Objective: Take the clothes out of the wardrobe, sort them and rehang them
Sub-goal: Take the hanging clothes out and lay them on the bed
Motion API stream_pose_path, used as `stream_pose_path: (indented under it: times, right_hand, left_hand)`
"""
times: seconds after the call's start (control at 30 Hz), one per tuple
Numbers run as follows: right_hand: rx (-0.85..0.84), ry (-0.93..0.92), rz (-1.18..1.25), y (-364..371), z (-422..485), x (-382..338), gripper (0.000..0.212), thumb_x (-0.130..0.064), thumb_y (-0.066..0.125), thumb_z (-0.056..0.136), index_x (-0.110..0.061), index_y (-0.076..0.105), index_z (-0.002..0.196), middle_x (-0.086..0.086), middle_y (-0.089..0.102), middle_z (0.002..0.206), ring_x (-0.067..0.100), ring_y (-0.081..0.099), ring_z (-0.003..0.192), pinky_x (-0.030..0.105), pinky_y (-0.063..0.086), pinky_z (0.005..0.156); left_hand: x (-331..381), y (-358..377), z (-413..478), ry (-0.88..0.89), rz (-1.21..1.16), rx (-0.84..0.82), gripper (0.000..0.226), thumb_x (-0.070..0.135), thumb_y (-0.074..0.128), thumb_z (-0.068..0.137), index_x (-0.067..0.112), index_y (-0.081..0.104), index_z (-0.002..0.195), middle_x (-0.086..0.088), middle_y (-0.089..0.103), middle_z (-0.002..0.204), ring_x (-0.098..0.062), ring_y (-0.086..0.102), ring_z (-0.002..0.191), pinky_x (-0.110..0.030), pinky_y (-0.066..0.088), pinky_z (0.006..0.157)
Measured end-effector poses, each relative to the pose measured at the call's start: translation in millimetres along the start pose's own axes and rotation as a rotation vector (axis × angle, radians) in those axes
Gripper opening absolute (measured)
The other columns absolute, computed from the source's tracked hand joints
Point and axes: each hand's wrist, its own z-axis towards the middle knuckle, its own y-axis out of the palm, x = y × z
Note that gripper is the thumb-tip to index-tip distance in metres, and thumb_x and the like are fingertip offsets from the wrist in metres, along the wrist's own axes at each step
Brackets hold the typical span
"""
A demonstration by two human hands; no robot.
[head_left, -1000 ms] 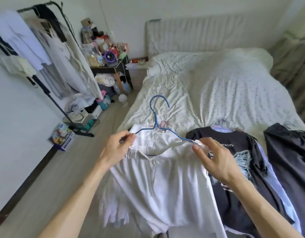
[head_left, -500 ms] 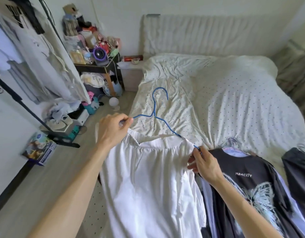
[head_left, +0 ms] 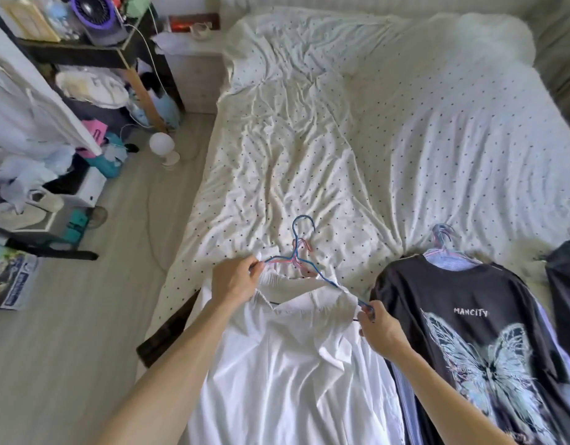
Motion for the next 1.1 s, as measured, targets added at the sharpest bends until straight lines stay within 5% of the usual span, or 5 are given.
stream_pose_path:
  times: [0.17,0.27,0.53,0.9,1.1]
  right_hand:
    - [-0.032,0.045,-0.047,21,50,-6,0.043,-0.024,0.052,0.097,-0.012,0.042,0.137,0.009,0.059,0.12,0.03,0.058,0.107,0.03,0.037,0.079]
    - [-0.128,0.006,-0.164,43,68,-1,0.074,-0.035,0.054,0.094,-0.021,0.016,0.156,0.009,0.036,0.155,0.029,0.04,0.137,0.036,0.036,0.106]
    - [-0.221,0.008,-0.306,106,22,52,0.081,-0.045,0.048,0.097,-0.022,0.001,0.159,0.002,0.02,0.161,0.022,0.015,0.149,0.035,0.016,0.12]
    - [-0.564,0.065,-0.391,88,-61,109,0.068,-0.029,0.04,0.099,-0.032,0.007,0.158,0.003,0.027,0.162,0.03,0.048,0.132,0.036,0.044,0.101]
    - [-0.469,0.032,-0.315,31,-93,128,0.046,-0.038,0.037,0.104,-0.025,0.044,0.147,0.002,0.038,0.156,0.025,0.036,0.143,0.036,0.031,0.116]
  left_hand:
    - [6,36,59,-0.003,0.18,-0.018,0.033,0.043,0.043,0.1,0.026,0.066,0.116,-0.006,0.068,0.118,-0.03,0.059,0.111,-0.04,0.043,0.092]
    - [0,71,66,-0.087,0.251,-0.289,0.051,0.052,0.03,0.101,0.036,0.036,0.149,0.0,0.029,0.16,-0.028,0.021,0.148,-0.052,0.017,0.115]
    - [-24,134,-15,-0.08,0.391,-0.604,0.077,0.064,0.026,0.098,0.036,-0.019,0.154,0.001,-0.028,0.162,-0.035,-0.019,0.15,-0.062,0.002,0.118]
    - [1,123,-87,-0.089,0.443,-0.847,0.066,0.064,0.035,0.095,0.045,0.013,0.154,-0.003,-0.011,0.166,-0.032,0.004,0.152,-0.055,0.021,0.117]
    - [73,106,-135,0.028,0.386,-0.926,0.053,0.051,0.037,0.099,0.024,0.045,0.144,-0.008,0.05,0.144,-0.028,0.051,0.129,-0.04,0.044,0.105]
